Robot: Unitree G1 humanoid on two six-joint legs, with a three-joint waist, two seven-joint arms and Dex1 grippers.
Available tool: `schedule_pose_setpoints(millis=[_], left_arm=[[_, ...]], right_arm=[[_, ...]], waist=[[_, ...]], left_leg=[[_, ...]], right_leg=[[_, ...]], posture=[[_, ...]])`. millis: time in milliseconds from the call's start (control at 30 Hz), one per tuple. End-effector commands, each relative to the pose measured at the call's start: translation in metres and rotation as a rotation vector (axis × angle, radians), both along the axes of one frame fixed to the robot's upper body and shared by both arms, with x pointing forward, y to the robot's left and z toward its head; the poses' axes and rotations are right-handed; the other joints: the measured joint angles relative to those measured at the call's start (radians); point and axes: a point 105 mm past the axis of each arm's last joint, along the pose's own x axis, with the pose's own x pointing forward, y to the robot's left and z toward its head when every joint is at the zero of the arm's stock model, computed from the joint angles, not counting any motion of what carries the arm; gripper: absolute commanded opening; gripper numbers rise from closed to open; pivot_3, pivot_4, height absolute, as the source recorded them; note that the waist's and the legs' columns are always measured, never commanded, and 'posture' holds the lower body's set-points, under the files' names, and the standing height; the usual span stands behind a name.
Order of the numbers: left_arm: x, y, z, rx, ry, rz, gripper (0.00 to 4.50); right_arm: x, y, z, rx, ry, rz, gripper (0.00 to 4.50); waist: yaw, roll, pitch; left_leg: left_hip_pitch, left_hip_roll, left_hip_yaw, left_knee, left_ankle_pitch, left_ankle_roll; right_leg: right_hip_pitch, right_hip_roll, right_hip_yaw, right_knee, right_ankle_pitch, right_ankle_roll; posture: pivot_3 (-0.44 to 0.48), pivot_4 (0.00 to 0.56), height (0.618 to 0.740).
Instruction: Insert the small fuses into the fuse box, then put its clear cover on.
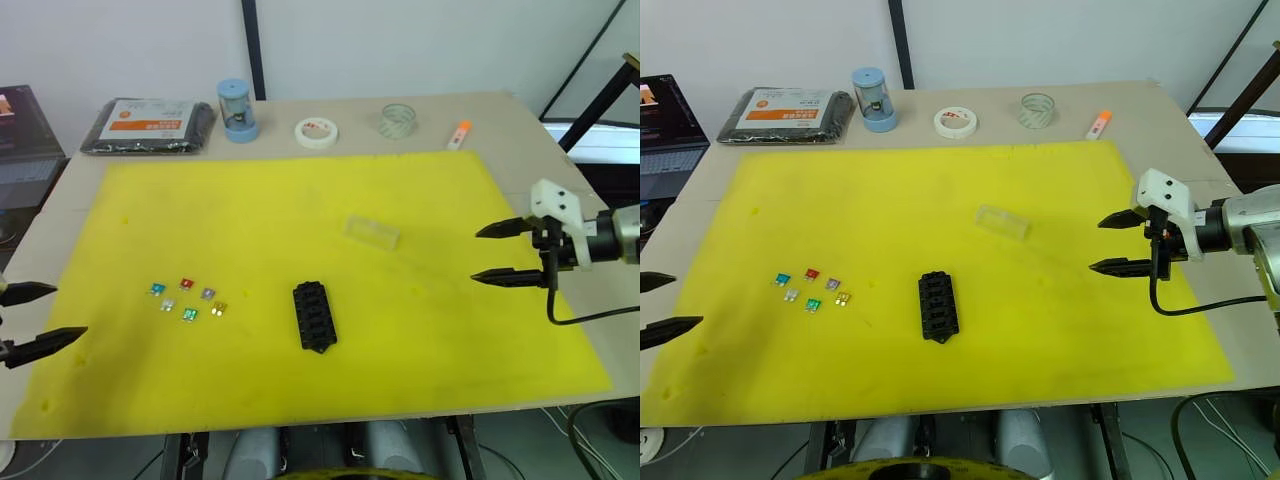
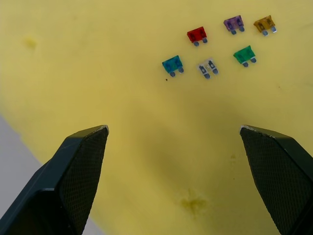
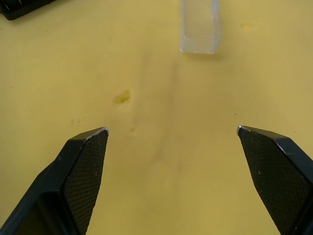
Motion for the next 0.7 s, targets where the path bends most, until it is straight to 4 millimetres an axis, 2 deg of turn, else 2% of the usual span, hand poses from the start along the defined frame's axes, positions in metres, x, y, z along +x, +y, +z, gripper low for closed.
schedule_pose_setpoints(millis=[33, 233, 700], left_arm=[[0.003, 0.001, 0.002, 0.022, -0.028, -0.007, 4.49], [0.001, 0.000, -0.006, 0.036, -0.010, -0.023, 4.49], [0.004, -0.002, -0.008, 0.004, -0.010, -0.022, 4.49]], right_arm=[[0.002, 0.004, 0.011, 0.017, -0.043, 0.014, 4.50], [0.002, 0.002, 0.011, 0.012, -0.043, 0.010, 4.50], [-0.001, 0.001, 0.012, 0.020, -0.040, 0.006, 4.50]], waist=[[0.000, 0.000, 0.000], [0.000, 0.000, 0.000], [0.000, 0.000, 0.000]], left_leg=[[0.000, 0.000, 0.000, 0.000, 0.000, 0.000], [0.000, 0.000, 0.000, 0.000, 0.000, 0.000], [0.000, 0.000, 0.000, 0.000, 0.000, 0.000]], right_leg=[[0.000, 0.000, 0.000, 0.000, 0.000, 0.000], [0.000, 0.000, 0.000, 0.000, 0.000, 0.000], [0.000, 0.000, 0.000, 0.000, 0.000, 0.000]], posture=[[0.000, 0.150, 0.740], [0.000, 0.150, 0.740], [0.000, 0.150, 0.740]])
